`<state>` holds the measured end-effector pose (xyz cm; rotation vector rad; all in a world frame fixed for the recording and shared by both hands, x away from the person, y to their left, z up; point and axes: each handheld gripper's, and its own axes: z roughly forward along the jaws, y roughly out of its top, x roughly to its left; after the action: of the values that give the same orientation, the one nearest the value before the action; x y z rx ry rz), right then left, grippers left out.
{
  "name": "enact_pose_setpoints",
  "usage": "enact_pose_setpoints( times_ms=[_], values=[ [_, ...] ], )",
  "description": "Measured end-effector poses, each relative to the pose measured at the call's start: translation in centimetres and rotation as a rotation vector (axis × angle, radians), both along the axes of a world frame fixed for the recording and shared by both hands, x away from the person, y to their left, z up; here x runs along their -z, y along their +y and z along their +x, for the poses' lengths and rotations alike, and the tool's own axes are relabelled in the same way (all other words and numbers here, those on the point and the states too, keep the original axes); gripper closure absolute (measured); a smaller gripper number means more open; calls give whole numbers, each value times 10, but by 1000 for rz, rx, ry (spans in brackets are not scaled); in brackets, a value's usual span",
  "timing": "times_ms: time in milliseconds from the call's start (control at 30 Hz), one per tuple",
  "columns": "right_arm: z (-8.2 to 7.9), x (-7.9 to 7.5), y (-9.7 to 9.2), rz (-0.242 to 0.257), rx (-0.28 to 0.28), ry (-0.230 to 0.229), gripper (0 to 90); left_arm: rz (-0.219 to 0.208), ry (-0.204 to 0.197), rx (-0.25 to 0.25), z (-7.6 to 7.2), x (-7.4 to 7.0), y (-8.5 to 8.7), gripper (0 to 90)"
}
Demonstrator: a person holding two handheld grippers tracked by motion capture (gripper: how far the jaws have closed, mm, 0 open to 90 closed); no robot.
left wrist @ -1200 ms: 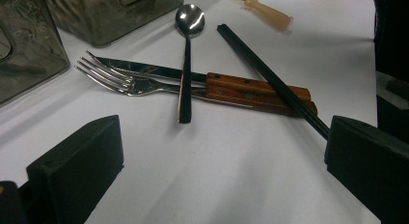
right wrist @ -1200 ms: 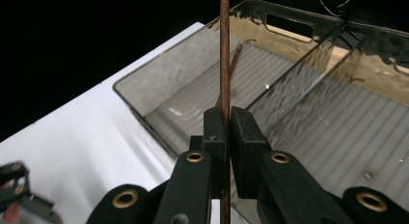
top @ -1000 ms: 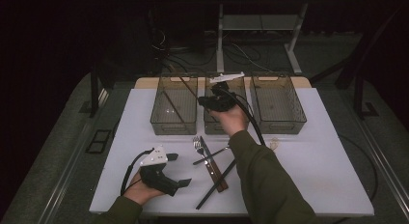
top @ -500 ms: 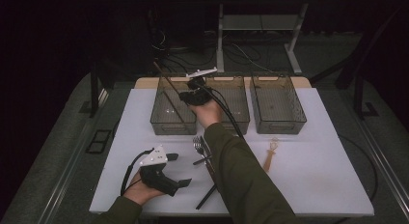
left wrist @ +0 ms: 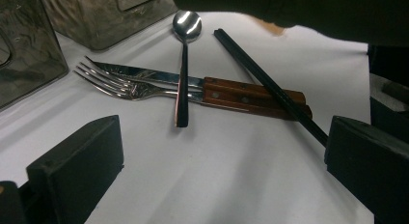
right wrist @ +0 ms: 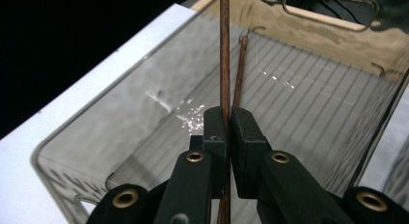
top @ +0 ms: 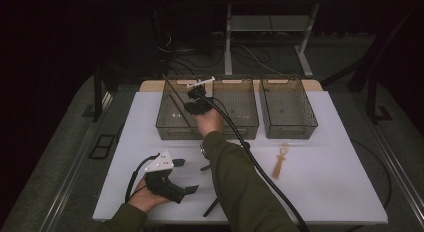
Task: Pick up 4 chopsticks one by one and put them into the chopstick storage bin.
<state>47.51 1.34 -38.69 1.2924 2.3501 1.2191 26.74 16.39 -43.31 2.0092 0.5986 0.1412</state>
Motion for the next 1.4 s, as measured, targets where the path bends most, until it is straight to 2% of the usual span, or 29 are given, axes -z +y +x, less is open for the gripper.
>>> enact_pose_setpoints(
  times_ms=[133, 233, 300, 400, 700, 833, 933, 1100, 1267, 1400],
  values=[
    [0, 3, 2, -28, 13, 9, 843, 2, 1, 2, 0, 0, 0, 0],
    [0, 3, 1, -53, 26, -7, 683, 3, 0, 3, 0, 0, 0, 0],
    [1, 1, -1, -40, 18, -6, 632, 3, 0, 3, 0, 0, 0, 0],
    [-1, -2, -1, -52, 12, -25, 545, 3, -1, 4, 1, 0, 0, 0],
    [-8, -15, -12, -25, -42, -37, 398, 8, -6, 4, 1, 0, 0, 0],
    [-15, -20, -22, -9, -71, -51, 359, 8, -2, 2, 1, 1, 1, 0],
    [-22, -25, -34, 27, -83, -53, 342, 5, 0, -2, 1, 1, 1, 0],
    [-32, -31, -55, 50, -106, -61, 306, 9, -5, -6, 2, 1, 1, 0],
    [-43, -35, -74, 27, -147, -81, 264, 4, -3, -12, 2, 1, 1, 0],
    [-50, -38, -90, 37, -158, -82, 237, 10, 2, -19, 3, 2, 1, 0]
  ],
)
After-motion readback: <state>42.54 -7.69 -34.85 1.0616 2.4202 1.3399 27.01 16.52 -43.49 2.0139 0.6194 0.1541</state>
